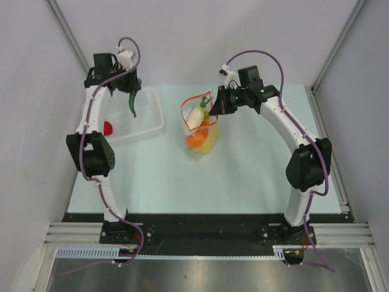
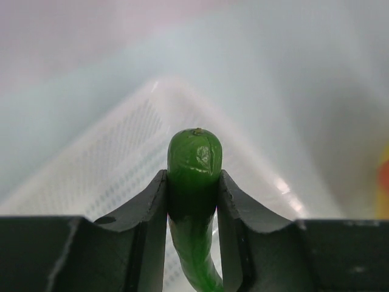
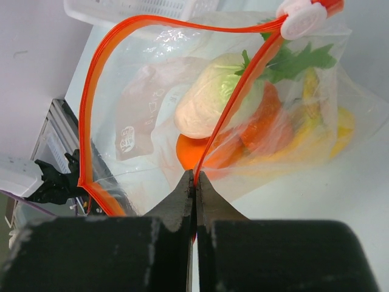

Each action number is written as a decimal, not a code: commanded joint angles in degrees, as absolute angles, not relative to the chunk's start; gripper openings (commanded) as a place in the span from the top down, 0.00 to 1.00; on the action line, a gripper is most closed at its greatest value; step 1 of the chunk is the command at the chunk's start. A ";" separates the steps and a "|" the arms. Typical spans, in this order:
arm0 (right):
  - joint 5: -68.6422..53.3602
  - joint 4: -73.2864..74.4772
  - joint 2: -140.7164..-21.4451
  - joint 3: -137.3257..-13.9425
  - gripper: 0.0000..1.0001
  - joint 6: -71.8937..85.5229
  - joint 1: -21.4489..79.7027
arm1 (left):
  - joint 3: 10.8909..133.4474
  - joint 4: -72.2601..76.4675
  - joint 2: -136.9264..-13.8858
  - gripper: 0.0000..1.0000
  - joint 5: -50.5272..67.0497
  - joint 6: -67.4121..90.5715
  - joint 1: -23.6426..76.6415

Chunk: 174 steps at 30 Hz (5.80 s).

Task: Place the food in the zip-top bag and seal the zipper
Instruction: Pick up the fake vegetable from the bin, then place the fake vegetable in the zipper food storage bag, then pick up the fake fruit from the bin, then place the fake fruit in the zipper food storage bag.

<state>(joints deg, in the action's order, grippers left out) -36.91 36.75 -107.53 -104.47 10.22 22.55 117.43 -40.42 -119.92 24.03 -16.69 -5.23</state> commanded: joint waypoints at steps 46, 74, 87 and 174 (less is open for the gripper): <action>-37.00 35.07 -101.51 -102.66 1.00 7.12 22.59 | 92.47 -25.92 -88.33 0.00 28.49 -2.45 6.26; -35.33 35.42 -102.30 -102.22 1.00 6.85 23.47 | 101.87 -38.32 -121.46 0.00 6.24 -6.15 -16.52; -35.42 35.24 -103.62 -103.54 1.00 7.29 23.47 | 102.39 -37.35 -124.28 0.08 0.09 -8.52 -16.35; -37.44 36.39 -100.19 -100.28 1.00 4.57 19.43 | 109.68 -37.62 -108.36 0.05 -2.52 7.82 1.86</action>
